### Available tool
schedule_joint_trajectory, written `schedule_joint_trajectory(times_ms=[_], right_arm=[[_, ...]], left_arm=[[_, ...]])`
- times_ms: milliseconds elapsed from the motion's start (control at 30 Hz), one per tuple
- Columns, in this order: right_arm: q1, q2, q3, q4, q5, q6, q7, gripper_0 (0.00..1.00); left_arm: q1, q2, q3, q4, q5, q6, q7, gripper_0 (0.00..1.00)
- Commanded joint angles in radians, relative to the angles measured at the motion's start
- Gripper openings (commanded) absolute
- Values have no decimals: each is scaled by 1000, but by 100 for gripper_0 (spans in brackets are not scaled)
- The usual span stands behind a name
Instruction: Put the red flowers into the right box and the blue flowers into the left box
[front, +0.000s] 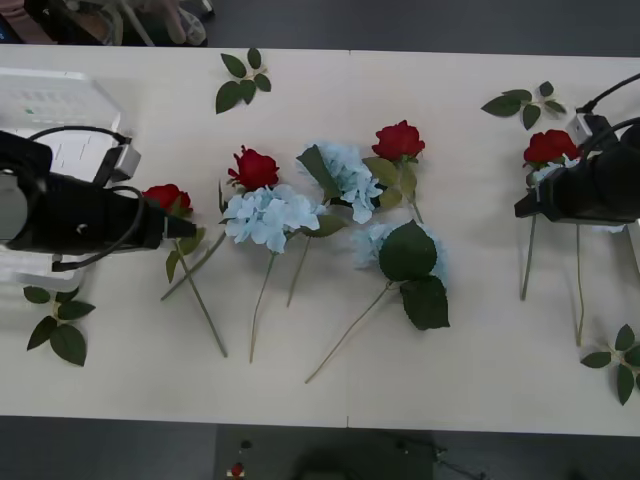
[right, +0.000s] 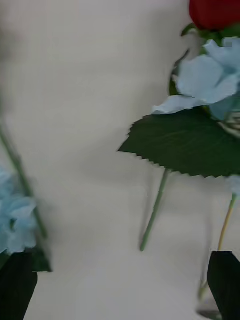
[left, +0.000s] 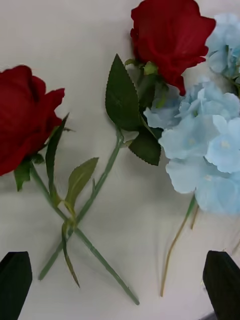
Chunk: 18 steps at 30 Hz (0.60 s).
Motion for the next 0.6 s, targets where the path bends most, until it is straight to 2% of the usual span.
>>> schedule_joint_trajectory(times_ms=[33,167,367,600], right_arm=[[-25,-22,76,92,76,-108,14,100],[-61,-25,150,194,99,-207,19,100],[-117,-25,219,319,130,-284,20,100],[-154,-36,224,406,136,-335,35,100]], left_arm=[[-94,-46,-28,85,-78,54,89,100],[-155,-88,-91,186,-147,62,163,100],[-258,-158,-183,352,-213,63,237,100],[-344,-281,-228,542,-303,63,240,100]])
